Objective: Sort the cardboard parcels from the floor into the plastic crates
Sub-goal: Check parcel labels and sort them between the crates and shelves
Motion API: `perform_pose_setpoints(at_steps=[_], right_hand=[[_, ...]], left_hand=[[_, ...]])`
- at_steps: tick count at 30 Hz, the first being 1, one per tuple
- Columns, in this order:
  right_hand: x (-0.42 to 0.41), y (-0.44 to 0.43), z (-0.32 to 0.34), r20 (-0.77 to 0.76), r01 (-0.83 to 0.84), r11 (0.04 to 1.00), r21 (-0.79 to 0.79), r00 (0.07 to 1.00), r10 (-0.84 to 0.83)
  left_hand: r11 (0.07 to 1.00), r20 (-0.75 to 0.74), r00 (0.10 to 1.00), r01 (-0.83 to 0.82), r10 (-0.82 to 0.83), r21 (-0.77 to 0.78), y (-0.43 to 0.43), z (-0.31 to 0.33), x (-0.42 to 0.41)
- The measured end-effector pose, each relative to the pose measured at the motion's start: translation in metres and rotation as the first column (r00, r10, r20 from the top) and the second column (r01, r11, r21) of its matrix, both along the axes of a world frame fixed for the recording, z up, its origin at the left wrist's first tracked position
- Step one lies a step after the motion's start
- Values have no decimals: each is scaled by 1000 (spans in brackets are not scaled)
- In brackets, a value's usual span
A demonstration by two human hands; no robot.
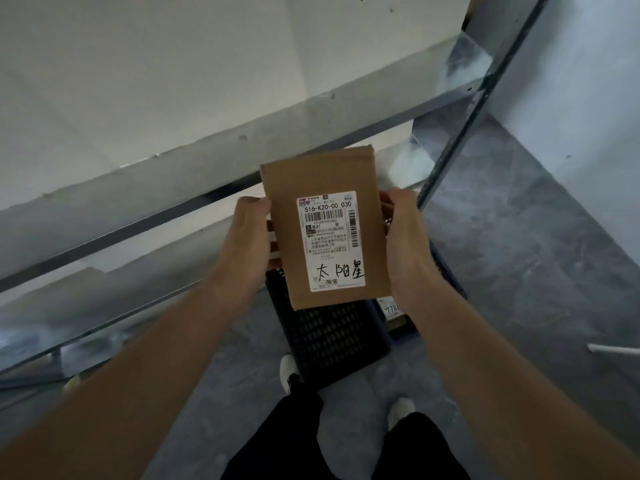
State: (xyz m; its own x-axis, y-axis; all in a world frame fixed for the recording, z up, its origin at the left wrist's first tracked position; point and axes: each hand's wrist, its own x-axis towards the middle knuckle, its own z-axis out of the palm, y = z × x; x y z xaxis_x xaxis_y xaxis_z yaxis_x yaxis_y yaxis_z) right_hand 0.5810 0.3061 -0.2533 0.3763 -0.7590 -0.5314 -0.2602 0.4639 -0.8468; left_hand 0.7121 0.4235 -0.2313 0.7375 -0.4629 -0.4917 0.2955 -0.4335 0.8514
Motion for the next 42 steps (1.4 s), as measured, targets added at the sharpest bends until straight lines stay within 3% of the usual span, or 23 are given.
perform_pose_setpoints(at_steps=[6, 13, 21, 25, 34, 42], right_hand=[[6, -28, -100, -21, 15, 987, 162, 1000, -12], [3, -61, -216, -2, -155, 936, 315, 986, 164], [41, -67, -346, -137, -227, 906, 358, 947, 291], [62, -60, -422, -191, -195, 885, 423, 935, 298], [76, -38, -575, -263, -284, 918, 275, 896, 357], [101, -39, -668, -377, -321, 902, 290, 828, 416]], left_hand=[[990, 19, 1000, 5, -8, 144, -27, -87, 2], [953, -7, 979, -195, 202, 234, -49, -204, -1], [904, -205, 912, -279, 355, 325, -53, -340, 13], [895, -283, 893, -228, 349, 384, -51, -414, 31], [890, -420, 863, -68, 279, 450, -52, -568, 78], [878, -456, 841, -46, 291, 476, -62, -672, 77]])
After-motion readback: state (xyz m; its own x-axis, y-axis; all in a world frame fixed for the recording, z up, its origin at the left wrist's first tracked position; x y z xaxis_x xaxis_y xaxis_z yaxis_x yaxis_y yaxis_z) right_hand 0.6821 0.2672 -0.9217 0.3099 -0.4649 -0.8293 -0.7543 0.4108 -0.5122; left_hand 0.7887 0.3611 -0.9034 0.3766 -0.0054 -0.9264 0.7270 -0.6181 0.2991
